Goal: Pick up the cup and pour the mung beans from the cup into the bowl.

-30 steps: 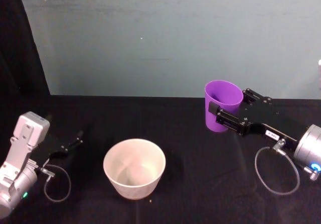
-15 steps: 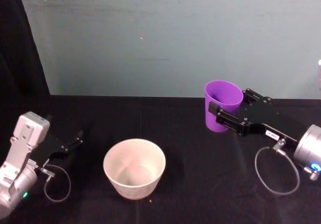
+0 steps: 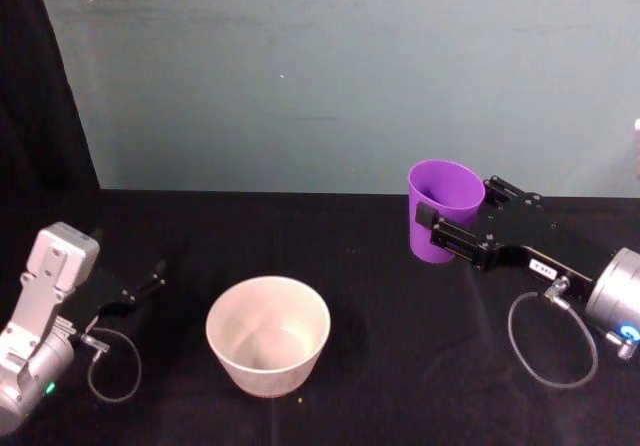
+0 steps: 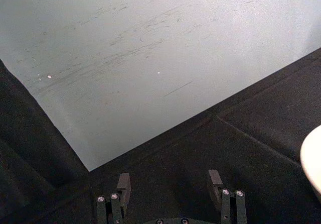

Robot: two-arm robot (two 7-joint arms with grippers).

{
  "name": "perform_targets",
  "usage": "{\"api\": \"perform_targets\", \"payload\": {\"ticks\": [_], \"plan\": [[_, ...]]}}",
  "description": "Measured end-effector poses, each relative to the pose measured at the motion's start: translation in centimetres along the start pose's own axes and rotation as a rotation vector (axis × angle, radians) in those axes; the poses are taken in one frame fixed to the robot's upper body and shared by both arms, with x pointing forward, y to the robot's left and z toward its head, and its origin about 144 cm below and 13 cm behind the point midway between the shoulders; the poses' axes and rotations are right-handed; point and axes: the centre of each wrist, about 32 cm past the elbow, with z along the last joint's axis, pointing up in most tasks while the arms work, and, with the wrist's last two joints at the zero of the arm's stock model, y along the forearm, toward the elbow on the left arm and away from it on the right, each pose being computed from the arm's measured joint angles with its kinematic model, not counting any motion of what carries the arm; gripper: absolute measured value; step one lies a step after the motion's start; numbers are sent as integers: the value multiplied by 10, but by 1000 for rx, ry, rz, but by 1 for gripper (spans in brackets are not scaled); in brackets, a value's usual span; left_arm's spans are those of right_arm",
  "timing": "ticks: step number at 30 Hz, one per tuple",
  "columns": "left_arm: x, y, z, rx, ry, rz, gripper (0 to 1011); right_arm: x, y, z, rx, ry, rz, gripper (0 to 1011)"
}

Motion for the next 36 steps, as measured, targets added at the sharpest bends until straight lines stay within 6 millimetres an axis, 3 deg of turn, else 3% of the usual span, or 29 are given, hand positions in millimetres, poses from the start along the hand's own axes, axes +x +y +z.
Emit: {"api": "perform_targets", "payload": {"ticks": [36], "plan": [[0, 0, 0, 0, 0, 0, 1003, 0, 0, 0, 0, 0, 0, 739]]}}
